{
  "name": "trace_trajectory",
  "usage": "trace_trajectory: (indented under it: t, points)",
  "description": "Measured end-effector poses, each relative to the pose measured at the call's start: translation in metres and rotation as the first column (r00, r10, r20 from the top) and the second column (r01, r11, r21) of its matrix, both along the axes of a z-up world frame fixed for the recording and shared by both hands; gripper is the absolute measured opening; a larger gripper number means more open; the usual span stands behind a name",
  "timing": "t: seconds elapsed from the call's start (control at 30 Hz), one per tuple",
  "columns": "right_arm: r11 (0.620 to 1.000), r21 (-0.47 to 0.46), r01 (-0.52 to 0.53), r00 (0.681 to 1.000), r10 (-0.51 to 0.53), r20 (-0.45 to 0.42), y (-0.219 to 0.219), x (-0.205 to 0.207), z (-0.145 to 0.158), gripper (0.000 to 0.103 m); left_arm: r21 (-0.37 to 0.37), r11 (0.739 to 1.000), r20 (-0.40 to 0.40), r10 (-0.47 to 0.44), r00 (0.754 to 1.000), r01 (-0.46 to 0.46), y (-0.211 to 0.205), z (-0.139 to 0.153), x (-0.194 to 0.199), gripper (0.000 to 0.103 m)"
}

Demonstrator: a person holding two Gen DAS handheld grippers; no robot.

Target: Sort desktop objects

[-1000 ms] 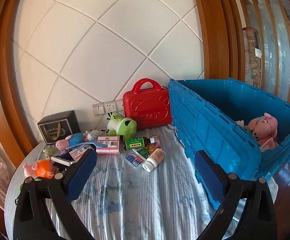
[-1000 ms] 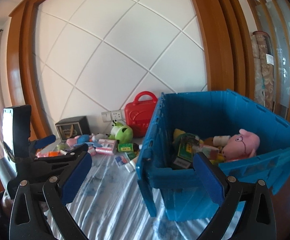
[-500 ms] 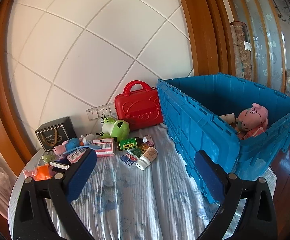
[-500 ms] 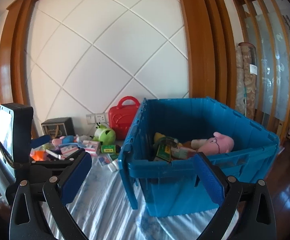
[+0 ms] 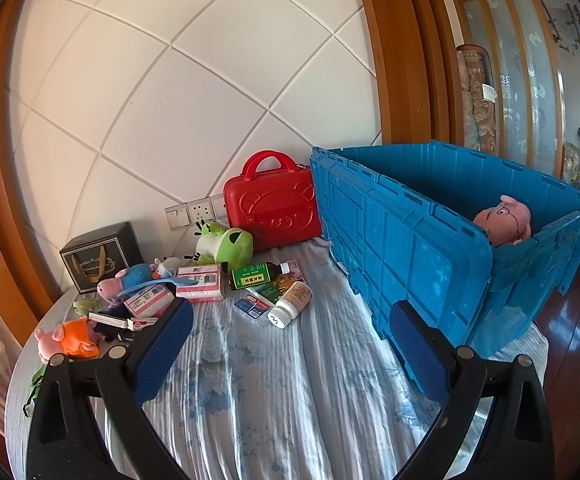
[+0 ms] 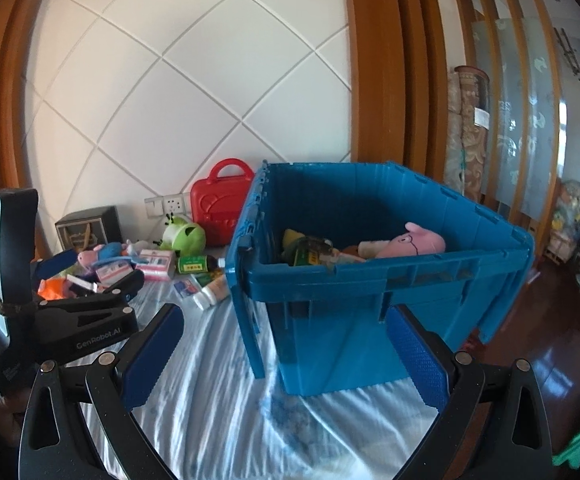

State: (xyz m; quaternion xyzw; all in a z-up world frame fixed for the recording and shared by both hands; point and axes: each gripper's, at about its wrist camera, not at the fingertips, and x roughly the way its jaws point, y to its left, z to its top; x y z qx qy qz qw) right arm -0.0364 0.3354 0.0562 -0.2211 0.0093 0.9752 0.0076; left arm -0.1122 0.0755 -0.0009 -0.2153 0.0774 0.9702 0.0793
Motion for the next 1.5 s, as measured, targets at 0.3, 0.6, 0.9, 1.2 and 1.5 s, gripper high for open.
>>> trace_trajectory:
  t: [0.3, 0.6, 0.9, 1.2, 1.5]
  points:
    - [0.998, -0.042, 0.052, 0.998, -0.051, 0.043, 0.003, -0.009, -0.009, 0.103, -0.036, 0.999, -0.007, -0.008, 1.0, 0.007, -0.005, -0.005, 0.006, 0.1]
    - [0.999, -0.049, 0.023, 0.999, -0.02, 0.05, -0.004, -0.017, -0.01, 0.103, -0.032, 0.999, 0.001, 0.013, 1.0, -0.013, -0.015, -0.006, 0.003, 0.1]
    - [0.999, -0.051, 0.001, 0.999, 0.001, 0.047, -0.004, -0.021, -0.007, 0.103, -0.027, 1.0, -0.024, -0.009, 1.0, 0.008, -0.014, -0.003, 0.008, 0.1]
    - [0.998, -0.049, -0.029, 0.999, 0.031, 0.043, -0.004, -0.023, -0.005, 0.103, -0.025, 0.999, -0.008, -0.038, 0.999, 0.038, -0.008, 0.005, 0.008, 0.1]
    - [0.998, -0.042, -0.044, 0.998, 0.046, 0.033, -0.005, -0.019, 0.0, 0.103, 0.01, 0.998, 0.013, -0.06, 0.998, 0.06, -0.009, 0.009, 0.01, 0.1]
